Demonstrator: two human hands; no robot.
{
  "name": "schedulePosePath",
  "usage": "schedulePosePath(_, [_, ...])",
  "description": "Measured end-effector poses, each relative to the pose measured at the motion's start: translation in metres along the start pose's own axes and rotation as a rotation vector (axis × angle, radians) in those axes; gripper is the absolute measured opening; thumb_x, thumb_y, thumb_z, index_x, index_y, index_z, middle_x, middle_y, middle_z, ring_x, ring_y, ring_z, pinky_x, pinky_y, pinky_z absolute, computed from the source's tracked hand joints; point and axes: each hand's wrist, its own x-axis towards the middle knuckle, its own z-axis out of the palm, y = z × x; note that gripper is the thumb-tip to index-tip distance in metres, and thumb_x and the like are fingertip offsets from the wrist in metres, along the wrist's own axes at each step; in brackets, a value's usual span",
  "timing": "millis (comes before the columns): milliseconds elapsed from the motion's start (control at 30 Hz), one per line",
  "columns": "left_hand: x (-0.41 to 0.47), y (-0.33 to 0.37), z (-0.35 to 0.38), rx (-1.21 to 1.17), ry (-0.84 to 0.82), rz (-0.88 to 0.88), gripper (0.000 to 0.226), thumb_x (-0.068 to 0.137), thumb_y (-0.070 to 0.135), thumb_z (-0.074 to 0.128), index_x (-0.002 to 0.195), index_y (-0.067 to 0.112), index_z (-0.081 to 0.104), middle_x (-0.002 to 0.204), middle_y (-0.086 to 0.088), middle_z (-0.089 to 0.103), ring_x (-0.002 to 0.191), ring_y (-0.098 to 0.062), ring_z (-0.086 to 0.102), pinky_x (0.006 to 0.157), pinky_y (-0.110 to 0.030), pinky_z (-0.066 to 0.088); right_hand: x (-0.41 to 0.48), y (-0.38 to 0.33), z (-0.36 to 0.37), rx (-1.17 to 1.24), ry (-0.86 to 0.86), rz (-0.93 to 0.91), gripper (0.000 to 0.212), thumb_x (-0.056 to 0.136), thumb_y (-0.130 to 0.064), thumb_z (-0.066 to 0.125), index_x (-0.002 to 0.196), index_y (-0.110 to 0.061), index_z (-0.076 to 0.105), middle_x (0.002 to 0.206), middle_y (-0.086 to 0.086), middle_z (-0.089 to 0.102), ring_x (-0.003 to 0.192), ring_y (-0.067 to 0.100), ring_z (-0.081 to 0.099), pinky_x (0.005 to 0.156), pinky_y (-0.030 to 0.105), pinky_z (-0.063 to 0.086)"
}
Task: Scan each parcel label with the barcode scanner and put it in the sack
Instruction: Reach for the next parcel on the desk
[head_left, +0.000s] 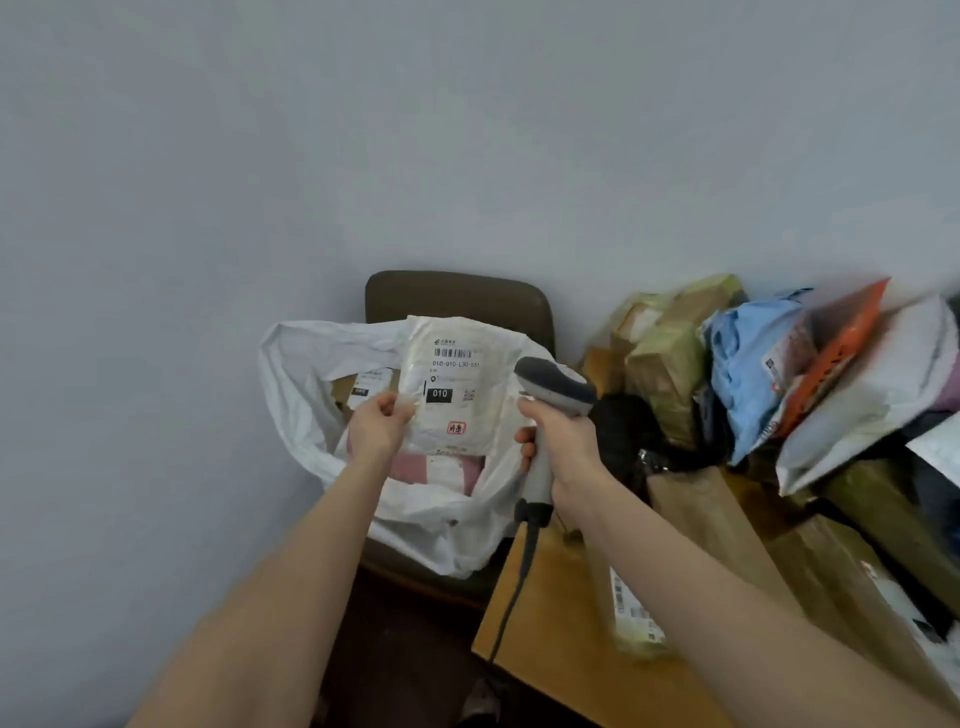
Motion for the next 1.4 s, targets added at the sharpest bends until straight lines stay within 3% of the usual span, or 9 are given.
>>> schedulePosePath(167, [0.117,-0.060,-0.026,0.196,-0.048,0.048,0.018,0.092,0.012,0.060,0.107,0.006,0.067,0.097,-0.006,0.066,0.096,-0.028,0.062,0.085,-0.036,0.048,0.080,0.036,0.096,-0.043,0.010,0.092,0.012,0.090,-0.012,0.064,0.079,-0.008,0.062,0.051,0.004,0.055,0.038,0.010,0.047,0.048,0.026,0.040])
schedulePosePath(300, [0.190,-0.104,-0.040,0.314,-0.091,0.040,0.015,0.094,0.013,0.055,0.099,0.005,0.067,0.088,-0.009,0.064,0.089,-0.031,0.061,0.072,-0.031,0.043,0.138,0.068,0.155,-0.065,0.040,0.147,0.014,0.088,-0.010,0.065,0.076,-0.006,0.063,0.049,0.005,0.054,0.039,0.012,0.044,0.043,0.024,0.038])
schedulePosePath(433, [0.234,-0.141,-0.033,0.486,-0.106,-0.002,0.024,0.093,0.018,0.055,0.115,0.013,0.062,0.109,-0.011,0.066,0.101,-0.032,0.059,0.078,-0.036,0.044,0.182,0.095,0.180,-0.071,0.085,0.201,0.016,0.087,-0.010,0.067,0.073,-0.006,0.061,0.050,0.005,0.054,0.039,0.013,0.045,0.045,0.025,0.038])
schedulePosePath(567, [0.239,-0.168,-0.010,0.840,-0.039,0.091,0.063,0.078,0.016,0.073,0.133,0.015,0.042,0.125,-0.016,0.050,0.113,-0.034,0.049,0.088,-0.043,0.041,0.207,0.110,0.186,-0.092,0.148,0.246,0.015,0.085,-0.011,0.069,0.073,-0.007,0.062,0.052,0.006,0.056,0.041,0.014,0.046,0.046,0.025,0.039])
schedulePosePath(667, [0.232,-0.177,0.010,0.952,-0.202,0.351,0.081,0.071,0.007,0.076,0.141,0.026,0.040,0.130,-0.017,0.046,0.104,-0.032,0.053,0.075,-0.039,0.047,0.213,0.112,0.187,-0.090,0.180,0.268,0.018,0.086,-0.009,0.068,0.070,-0.006,0.061,0.054,0.008,0.054,0.042,0.014,0.044,0.045,0.024,0.038])
schedulePosePath(767, [0.234,-0.189,0.026,1.066,-0.519,0.293,0.063,0.091,0.010,0.055,0.145,0.032,0.032,0.150,-0.011,0.020,0.122,-0.027,0.041,0.086,-0.036,0.047,0.220,0.112,0.188,-0.061,0.203,0.280,0.015,0.087,-0.009,0.067,0.074,-0.005,0.061,0.053,0.007,0.054,0.041,0.013,0.043,0.043,0.022,0.037])
schedulePosePath(933, [0.234,-0.186,0.032,1.038,-0.623,0.127,0.052,0.096,0.010,0.041,0.146,0.025,0.034,0.149,-0.014,0.020,0.123,-0.030,0.043,0.092,-0.040,0.045,0.220,0.113,0.173,-0.043,0.249,0.305,0.013,0.087,-0.012,0.067,0.077,-0.006,0.060,0.054,0.006,0.054,0.044,0.013,0.045,0.047,0.024,0.040])
schedulePosePath(1067, [0.224,-0.153,0.040,0.930,-0.538,0.203,0.043,0.094,0.012,0.047,0.137,0.016,0.046,0.133,-0.013,0.037,0.112,-0.028,0.051,0.084,-0.038,0.047,0.203,0.102,0.159,0.016,0.255,0.311,0.012,0.087,-0.016,0.068,0.086,-0.005,0.063,0.053,0.005,0.055,0.042,0.012,0.045,0.044,0.022,0.040])
schedulePosePath(1400, [0.122,-0.039,0.083,0.689,-0.553,0.405,0.038,0.093,0.020,0.053,0.130,0.017,0.053,0.135,-0.010,0.042,0.114,-0.028,0.053,0.092,-0.036,0.045,0.106,0.068,0.079,0.161,0.295,0.257,0.026,0.087,-0.026,0.071,0.097,-0.002,0.066,0.055,0.006,0.058,0.047,0.015,0.052,0.052,0.029,0.048])
